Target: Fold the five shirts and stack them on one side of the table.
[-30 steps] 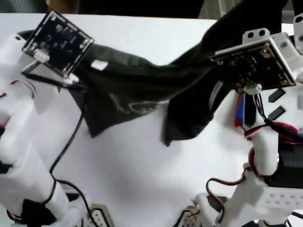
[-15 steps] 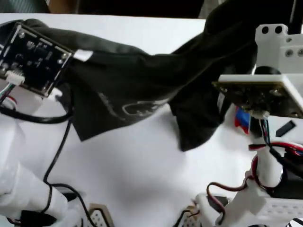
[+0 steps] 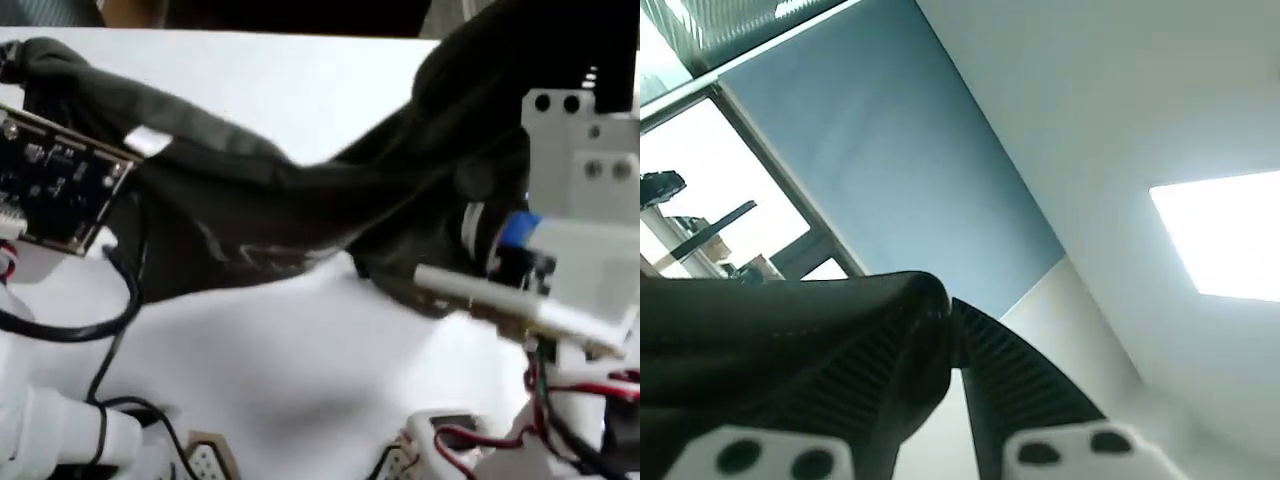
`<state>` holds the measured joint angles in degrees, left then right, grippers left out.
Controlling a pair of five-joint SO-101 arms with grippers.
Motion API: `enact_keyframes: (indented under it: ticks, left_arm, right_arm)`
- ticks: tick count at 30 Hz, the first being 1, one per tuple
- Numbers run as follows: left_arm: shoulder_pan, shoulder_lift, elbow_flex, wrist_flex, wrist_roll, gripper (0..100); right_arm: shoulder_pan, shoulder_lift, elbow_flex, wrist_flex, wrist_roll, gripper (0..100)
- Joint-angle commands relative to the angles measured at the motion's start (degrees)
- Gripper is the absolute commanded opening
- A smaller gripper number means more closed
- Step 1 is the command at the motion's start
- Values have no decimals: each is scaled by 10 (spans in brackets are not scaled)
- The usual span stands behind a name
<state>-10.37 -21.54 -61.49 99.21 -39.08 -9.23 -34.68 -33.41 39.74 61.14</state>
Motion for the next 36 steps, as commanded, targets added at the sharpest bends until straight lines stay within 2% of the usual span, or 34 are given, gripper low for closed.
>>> enact_keyframes:
  ticks: [1, 5, 10, 17, 28, 36]
  left_arm:
    - [-5, -6, -7, 20, -2, 25]
    - [-6, -4, -6, 24, -3, 25]
    - [-55, -6, 14, 23, -3, 25]
    - [-87, -7, 66, 26, -1, 25]
    - [-90, -13, 76, 26, -3, 25]
    - [-87, -120, 72, 26, -2, 25]
  right_arm:
    - [-21, -9, -11, -11, 29, 21]
    - [-18, -7, -11, -11, 37, 21]
    - [-16, -7, -11, -11, 38, 21]
    - [-17, -6, -11, -15, 69, 21]
    - [-17, -12, -18, -15, 70, 21]
    - [-20, -37, -53, -10, 69, 21]
